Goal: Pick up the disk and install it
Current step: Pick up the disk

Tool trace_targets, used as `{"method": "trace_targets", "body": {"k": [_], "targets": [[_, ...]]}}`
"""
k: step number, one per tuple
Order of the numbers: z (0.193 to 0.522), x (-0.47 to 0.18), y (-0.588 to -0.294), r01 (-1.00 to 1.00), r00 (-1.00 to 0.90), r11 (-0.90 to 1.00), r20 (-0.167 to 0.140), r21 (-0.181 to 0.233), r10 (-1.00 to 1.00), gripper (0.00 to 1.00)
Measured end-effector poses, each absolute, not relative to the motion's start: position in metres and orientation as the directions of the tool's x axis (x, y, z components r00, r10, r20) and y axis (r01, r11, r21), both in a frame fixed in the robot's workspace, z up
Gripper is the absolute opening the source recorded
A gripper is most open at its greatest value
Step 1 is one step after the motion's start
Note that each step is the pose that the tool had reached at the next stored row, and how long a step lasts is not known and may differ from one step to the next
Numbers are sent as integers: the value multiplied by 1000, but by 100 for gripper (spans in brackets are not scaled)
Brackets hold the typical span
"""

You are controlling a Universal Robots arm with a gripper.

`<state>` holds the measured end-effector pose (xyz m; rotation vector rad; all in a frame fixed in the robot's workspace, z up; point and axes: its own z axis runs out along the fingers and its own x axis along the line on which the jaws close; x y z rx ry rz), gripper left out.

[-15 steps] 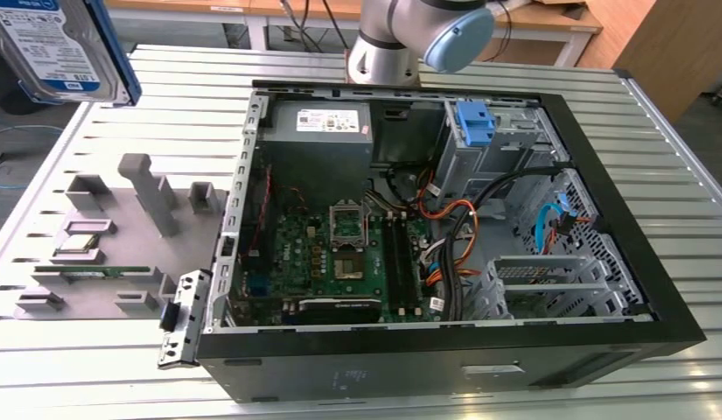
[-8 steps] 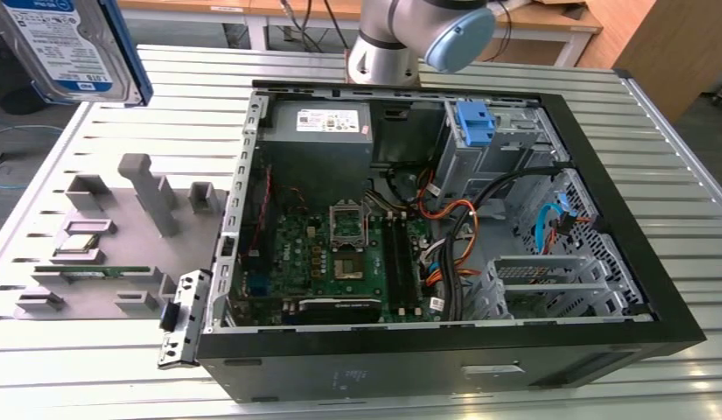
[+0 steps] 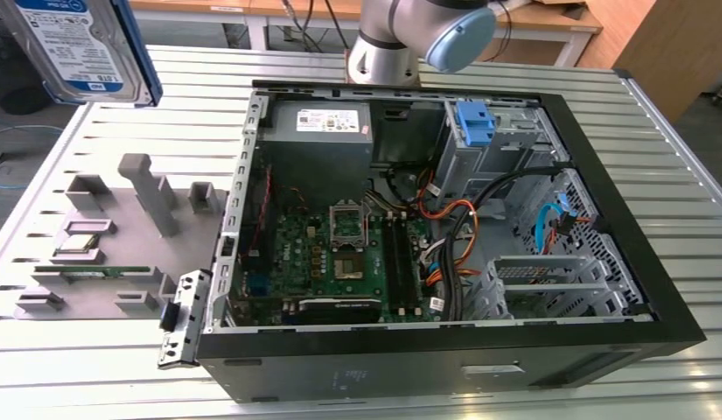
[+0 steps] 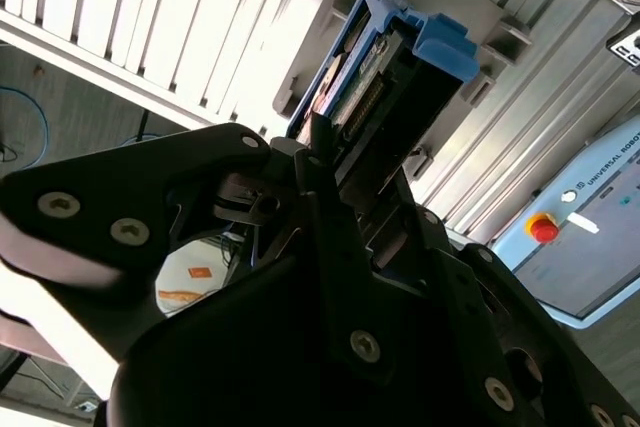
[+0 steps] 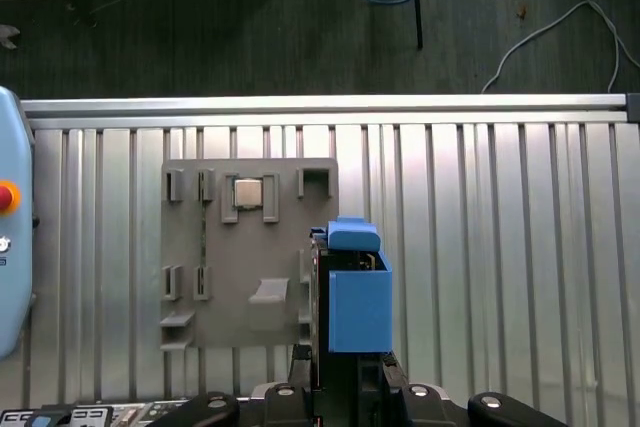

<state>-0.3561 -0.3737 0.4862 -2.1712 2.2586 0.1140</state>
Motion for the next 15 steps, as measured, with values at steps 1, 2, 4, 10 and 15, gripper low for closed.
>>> {"method": "trace_targets", "body": {"k": [1,2,4,10,15], "targets": [[486,-355,-374,-998,-41,38,-55,48,-998,35],[486,-354,-374,-998,-41,38,-55,48,-998,35],[486,-351,-374,-998,-41,38,-55,48,-998,35],[486,-346,-374,-998,-41,38,-55,48,-998,35],[486,-346,-374,-998,-41,38,-55,48,-998,35]]}}
